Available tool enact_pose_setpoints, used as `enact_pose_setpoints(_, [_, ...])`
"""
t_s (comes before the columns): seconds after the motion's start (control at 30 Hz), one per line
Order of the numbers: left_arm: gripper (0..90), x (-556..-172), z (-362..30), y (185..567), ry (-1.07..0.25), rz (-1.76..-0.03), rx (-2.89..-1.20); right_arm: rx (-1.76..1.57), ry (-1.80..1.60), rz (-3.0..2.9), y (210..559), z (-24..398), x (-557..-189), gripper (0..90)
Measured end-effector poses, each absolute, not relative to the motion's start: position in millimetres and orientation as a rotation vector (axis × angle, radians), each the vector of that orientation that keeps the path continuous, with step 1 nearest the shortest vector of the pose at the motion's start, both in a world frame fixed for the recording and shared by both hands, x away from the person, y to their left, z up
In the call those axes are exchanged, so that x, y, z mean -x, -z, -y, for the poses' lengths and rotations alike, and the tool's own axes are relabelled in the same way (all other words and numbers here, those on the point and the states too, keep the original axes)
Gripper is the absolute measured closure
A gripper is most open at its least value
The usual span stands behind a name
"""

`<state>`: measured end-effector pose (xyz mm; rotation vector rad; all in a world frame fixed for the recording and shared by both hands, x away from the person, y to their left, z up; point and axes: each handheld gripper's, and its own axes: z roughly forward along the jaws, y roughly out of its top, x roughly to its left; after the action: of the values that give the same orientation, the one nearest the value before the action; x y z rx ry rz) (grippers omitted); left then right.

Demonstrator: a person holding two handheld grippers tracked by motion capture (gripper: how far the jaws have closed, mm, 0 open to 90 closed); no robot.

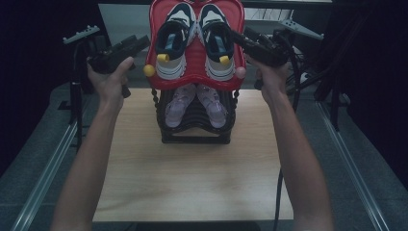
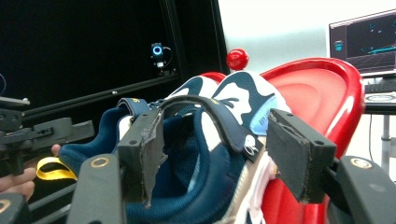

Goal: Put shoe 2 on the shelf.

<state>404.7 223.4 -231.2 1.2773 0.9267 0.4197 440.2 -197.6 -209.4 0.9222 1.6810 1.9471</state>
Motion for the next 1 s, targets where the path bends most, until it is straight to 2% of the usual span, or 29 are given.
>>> enact_pose_setpoints(0.23, [39.7, -385, -238, 241, -0.459, -0.918, -1.250, -0.918, -1.976, -1.647, 224, 220, -431, 37.2])
enact_pose_setpoints(0.6, [39.4, -371, -255, 273, -0.427, -0.947, -1.237, -0.964, -1.971, -1.613, 259, 258, -416, 37.5])
enact_pose_setpoints(1.0, [39.6, -359, -261, 305, -0.418, -0.981, -1.260, -0.949, -1.943, -1.646, 293, 271, -403, 37.3])
